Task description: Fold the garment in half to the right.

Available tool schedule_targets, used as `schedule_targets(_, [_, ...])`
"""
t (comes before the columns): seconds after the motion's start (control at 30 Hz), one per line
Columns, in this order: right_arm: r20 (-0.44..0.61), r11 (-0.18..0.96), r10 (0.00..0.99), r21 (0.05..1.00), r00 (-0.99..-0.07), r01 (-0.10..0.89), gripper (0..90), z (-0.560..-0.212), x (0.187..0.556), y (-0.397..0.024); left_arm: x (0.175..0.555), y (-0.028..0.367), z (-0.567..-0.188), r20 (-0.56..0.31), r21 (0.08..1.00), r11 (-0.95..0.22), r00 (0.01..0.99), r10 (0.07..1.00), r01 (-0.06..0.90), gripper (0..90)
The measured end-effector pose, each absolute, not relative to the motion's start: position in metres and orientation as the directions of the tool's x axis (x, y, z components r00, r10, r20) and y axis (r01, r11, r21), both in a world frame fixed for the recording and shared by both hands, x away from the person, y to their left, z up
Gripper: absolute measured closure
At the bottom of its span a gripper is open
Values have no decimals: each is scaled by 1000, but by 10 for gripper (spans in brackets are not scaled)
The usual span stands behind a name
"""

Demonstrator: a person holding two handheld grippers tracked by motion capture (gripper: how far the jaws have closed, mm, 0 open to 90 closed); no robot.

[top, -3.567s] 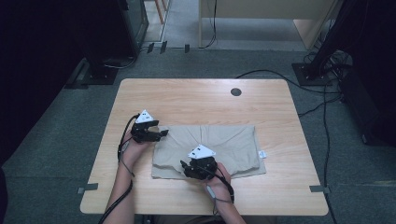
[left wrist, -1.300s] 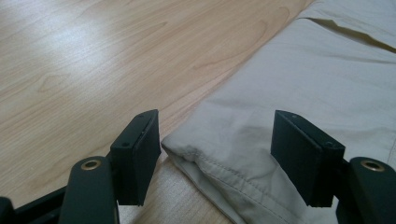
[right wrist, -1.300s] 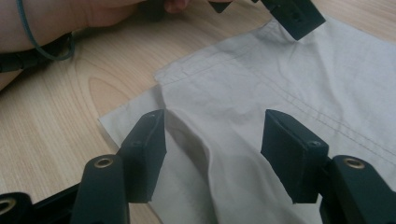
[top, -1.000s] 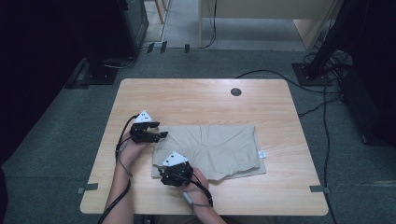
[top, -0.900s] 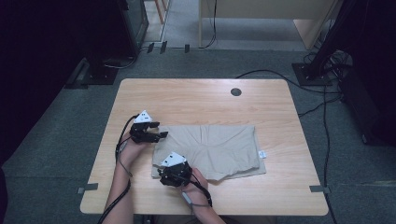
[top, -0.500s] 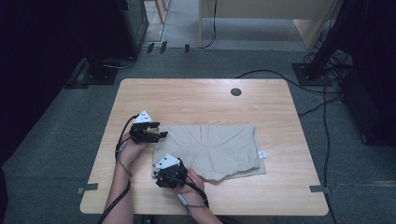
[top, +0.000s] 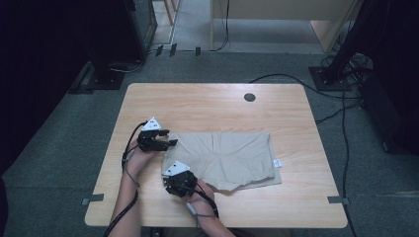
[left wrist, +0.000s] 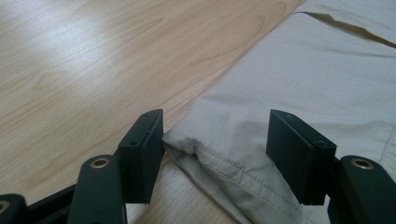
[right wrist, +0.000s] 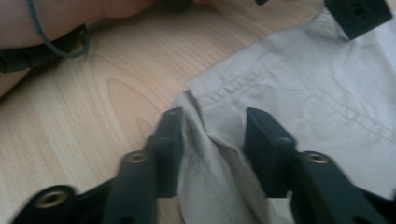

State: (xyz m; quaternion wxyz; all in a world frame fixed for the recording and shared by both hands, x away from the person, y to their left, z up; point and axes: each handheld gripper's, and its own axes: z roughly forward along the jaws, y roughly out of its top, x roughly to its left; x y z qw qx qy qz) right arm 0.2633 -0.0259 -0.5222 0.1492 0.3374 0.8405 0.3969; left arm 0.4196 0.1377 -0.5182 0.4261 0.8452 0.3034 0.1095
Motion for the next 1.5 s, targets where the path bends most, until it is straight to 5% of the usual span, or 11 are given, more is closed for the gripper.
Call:
schedule_targets(0.07, [16,457,688,768,-726,449,731,-522,265,-29,420,138,-518,-74,784,-455,791,607,422,400])
schedule_targets(0.23, [5,464,689,765,-724,447,832,-521,266,-33,418,138,-519,-73,772,-467,789,610,432,502])
schedule_targets(0.4, [-13,478,689,760,-725,440,863,-520,265,-35,415,136,-519,-42,771,-487,796,604,410,636])
schedule_targets(0.53, [-8,460,699,771,-715,441,868,-518,264,-36,416,136,-519,-117,768,-442,779,615,464,801])
schedule_targets(1.13, [51,368,696,831,-716,417,880,-501,256,-68,409,132,-502,-126,848,-360,808,575,388,841])
schedule_targets(1.5, [-10,324,677,901,-736,287,881,-444,244,-81,405,129,-459,-133,948,-189,860,493,255,842])
